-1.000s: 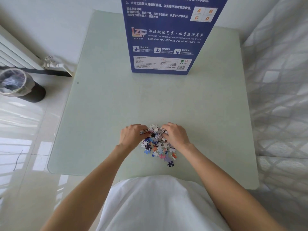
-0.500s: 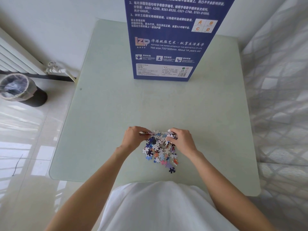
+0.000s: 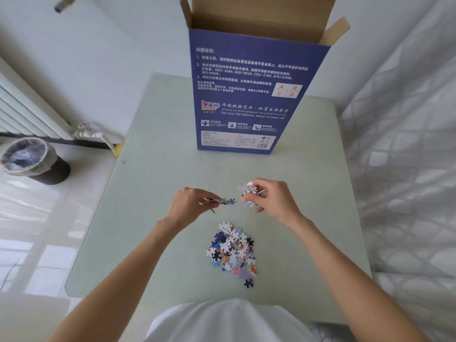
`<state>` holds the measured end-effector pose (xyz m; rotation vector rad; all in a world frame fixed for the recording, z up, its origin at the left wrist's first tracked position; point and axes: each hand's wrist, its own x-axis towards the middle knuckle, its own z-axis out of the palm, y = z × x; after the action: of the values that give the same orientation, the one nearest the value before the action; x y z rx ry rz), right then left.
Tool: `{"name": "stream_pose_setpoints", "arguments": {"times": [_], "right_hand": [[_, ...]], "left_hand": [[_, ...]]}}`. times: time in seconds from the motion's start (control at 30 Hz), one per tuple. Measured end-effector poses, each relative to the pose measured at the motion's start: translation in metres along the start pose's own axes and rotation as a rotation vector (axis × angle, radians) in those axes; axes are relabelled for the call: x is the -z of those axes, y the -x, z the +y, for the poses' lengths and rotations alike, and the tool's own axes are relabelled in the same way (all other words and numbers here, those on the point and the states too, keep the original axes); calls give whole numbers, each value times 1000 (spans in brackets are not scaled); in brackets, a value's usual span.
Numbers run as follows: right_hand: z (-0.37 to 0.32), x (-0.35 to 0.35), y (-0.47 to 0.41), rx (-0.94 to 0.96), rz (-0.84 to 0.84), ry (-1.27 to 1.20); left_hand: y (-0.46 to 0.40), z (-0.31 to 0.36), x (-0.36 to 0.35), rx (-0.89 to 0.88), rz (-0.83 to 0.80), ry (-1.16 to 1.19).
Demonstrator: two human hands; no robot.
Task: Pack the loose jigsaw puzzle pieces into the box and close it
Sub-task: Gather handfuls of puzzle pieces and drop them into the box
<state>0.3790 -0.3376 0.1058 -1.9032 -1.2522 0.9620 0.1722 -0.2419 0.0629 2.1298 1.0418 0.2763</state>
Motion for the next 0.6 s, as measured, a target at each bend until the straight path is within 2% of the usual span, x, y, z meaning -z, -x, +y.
{"name": "stream_pose_setpoints", "arguments": {"times": [0.13, 0.23, 0.37, 0.5, 0.6], "right_hand": [[-73, 57, -28, 216, 112, -91], [-125, 100, -58, 398, 251, -38], [-168, 140, -109, 553, 464, 34], [-184, 161, -157, 646, 630, 340], [-182, 165, -176, 633, 541, 580]], "left_hand": [[-32, 36, 51, -189, 187, 55], [-63, 76, 104, -334, 359, 145], [-97, 119, 159, -525, 559, 116], [-129, 143, 189, -596, 684, 135], [-150, 153, 201, -604, 691, 137]]}}
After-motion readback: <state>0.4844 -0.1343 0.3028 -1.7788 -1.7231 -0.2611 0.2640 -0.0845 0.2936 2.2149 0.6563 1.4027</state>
